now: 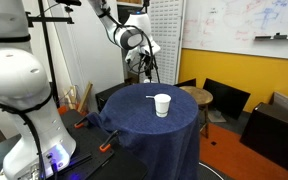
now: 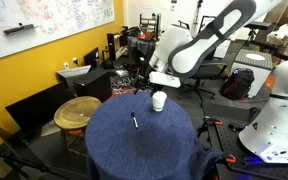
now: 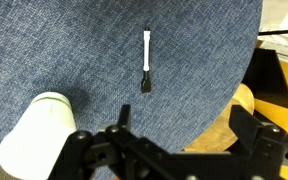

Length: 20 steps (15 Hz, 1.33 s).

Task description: Pick the marker and put it in the cup

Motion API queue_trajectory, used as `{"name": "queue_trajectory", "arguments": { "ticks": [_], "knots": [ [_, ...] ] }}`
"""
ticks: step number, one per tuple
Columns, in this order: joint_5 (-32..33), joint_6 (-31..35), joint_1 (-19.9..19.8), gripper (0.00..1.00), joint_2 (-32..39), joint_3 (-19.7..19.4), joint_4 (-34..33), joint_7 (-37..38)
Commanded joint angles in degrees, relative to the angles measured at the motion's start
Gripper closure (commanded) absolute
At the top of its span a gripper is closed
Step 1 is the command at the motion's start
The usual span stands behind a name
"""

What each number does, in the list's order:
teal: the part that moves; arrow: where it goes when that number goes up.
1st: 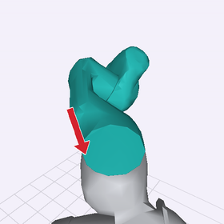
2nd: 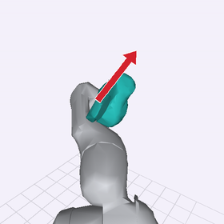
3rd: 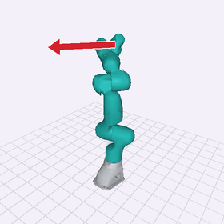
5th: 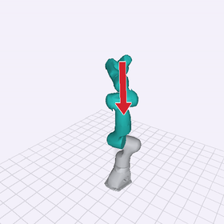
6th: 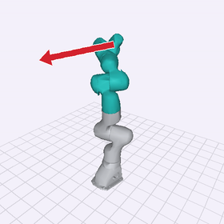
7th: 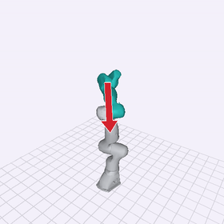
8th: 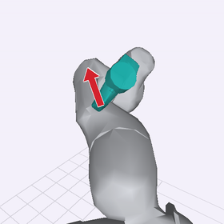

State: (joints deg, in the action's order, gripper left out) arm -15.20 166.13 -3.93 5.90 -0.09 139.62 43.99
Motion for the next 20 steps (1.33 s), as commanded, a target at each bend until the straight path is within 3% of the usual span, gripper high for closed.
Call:
{"name": "queue_trajectory", "arguments": {
  "ticks": [1,9,20],
  "knots": [
    [-3.50,-1.80,1.23,0.00,7.54,-0.25,-6.69,-1.56],
    [-1.30,-4.27,3.64,0.00,18.78,-3.16,-15.55,0.70],
    [-0.58,-10.83,6.17,0.00,26.81,-6.67,-23.97,2.34]
  ]
}}
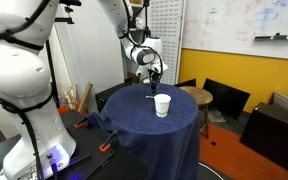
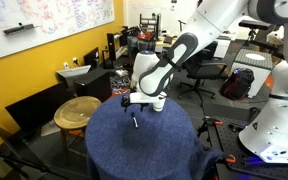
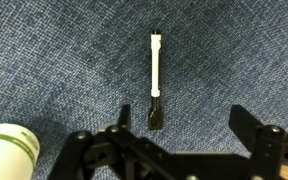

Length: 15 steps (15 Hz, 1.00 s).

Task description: Pick the marker and put it in the cup

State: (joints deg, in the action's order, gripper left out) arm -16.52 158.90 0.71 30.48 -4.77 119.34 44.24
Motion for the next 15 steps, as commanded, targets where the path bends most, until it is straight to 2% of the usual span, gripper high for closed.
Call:
{"name": "queue_trajectory", "arguments": {
  "ticks": [1,11,15],
  "knots": [
    [0.91,-4.30,1.75,0.00,2.79,-2.39,-4.33,2.43],
    [1.22,-8.23,2.61,0.01,7.95,-4.39,-9.87,4.99],
    [1.38,-9.17,2.72,0.13,8.88,-4.59,-10.99,6.27]
  ]
}}
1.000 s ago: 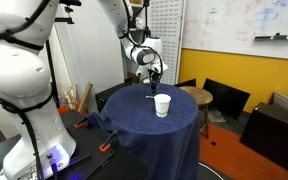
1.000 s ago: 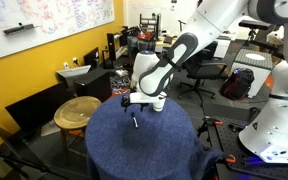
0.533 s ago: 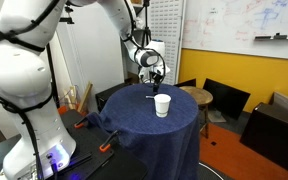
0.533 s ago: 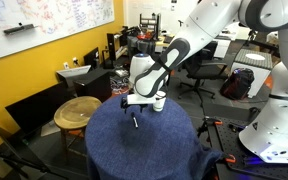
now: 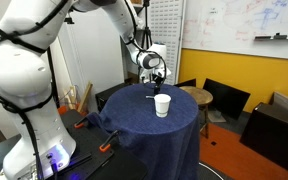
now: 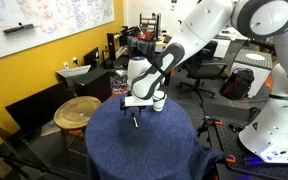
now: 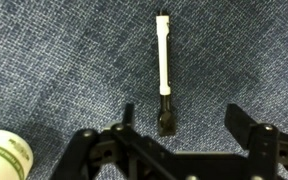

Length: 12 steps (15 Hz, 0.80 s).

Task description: Pick the marker and put it in the cup

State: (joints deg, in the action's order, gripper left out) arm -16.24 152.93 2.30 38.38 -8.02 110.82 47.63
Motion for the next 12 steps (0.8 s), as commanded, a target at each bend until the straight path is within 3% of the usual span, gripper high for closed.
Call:
{"name": "queue_trajectory", "arguments": {
  "ticks": [1,6,12],
  "knots": [
    [1.11,-3.57,1.12,0.16,1.14,-1.37,-2.75,3.00],
    [1.30,-5.35,1.14,0.24,1.59,-1.54,-3.81,4.06],
    [1.39,-6.96,1.02,0.22,2.60,-1.51,-5.13,4.99]
  ]
}}
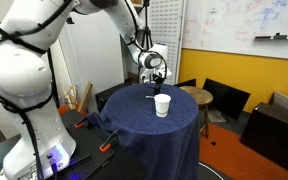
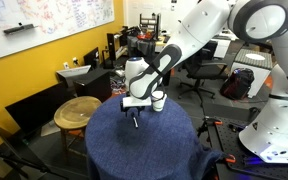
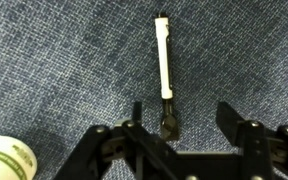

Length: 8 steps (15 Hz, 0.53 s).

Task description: Pick the marker and put it in the cup

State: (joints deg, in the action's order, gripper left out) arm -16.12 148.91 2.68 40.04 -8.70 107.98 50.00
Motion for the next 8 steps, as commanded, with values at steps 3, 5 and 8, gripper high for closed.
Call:
{"name": "queue_trajectory", "arguments": {
  "ticks": [3,5,8],
  "knots": [
    [1.24,-3.46,0.62,0.24,1.50,-0.79,-2.88,2.69],
    [1.23,-3.98,0.56,0.26,1.88,-0.76,-3.38,2.72],
    [1.24,-4.56,0.57,0.34,2.36,-0.77,-4.05,2.78]
  ]
}}
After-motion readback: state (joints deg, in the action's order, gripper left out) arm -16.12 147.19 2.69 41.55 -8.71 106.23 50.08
